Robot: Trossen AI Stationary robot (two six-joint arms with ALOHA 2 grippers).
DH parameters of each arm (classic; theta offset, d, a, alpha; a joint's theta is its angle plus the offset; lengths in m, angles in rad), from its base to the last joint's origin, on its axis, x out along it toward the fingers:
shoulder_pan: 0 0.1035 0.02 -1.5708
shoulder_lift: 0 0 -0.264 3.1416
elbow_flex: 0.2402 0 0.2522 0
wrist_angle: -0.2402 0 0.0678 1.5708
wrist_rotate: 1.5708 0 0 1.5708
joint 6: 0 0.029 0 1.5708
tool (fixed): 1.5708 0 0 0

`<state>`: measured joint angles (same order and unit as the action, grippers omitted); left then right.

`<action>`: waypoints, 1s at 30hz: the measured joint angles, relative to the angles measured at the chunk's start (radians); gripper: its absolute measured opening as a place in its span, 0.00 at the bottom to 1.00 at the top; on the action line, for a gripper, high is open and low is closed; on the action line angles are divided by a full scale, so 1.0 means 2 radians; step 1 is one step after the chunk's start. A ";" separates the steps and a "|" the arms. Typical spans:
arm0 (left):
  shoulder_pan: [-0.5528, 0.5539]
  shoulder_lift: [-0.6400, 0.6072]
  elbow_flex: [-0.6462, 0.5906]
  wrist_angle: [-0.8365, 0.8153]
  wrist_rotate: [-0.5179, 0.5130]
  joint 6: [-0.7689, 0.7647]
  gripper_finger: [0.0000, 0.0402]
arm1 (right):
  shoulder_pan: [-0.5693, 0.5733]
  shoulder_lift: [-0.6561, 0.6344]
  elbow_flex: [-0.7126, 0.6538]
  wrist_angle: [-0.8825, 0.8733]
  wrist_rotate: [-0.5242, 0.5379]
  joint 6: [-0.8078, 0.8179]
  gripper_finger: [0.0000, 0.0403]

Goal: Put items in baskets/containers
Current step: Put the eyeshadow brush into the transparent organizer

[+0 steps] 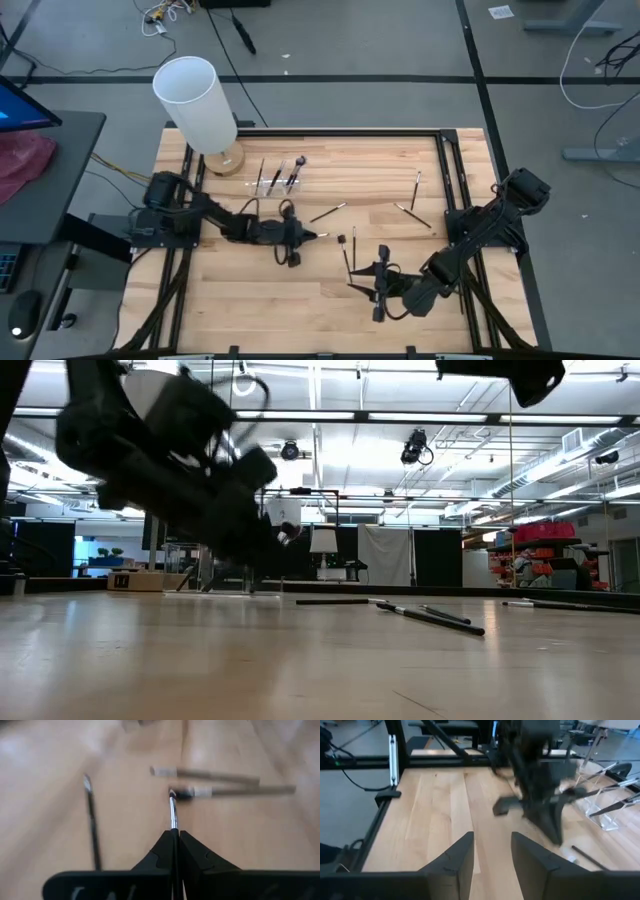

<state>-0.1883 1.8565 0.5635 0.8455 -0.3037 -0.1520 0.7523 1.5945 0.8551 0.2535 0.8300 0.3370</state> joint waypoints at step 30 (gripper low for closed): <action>-0.178 -0.088 0.062 0.089 -0.096 0.095 0.04 | -0.052 0.168 0.000 0.512 -0.005 -0.246 0.33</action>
<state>-0.5442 1.6799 0.6876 1.0234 -0.4961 0.0387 0.6477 1.9297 0.8547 1.2767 0.8192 -0.1551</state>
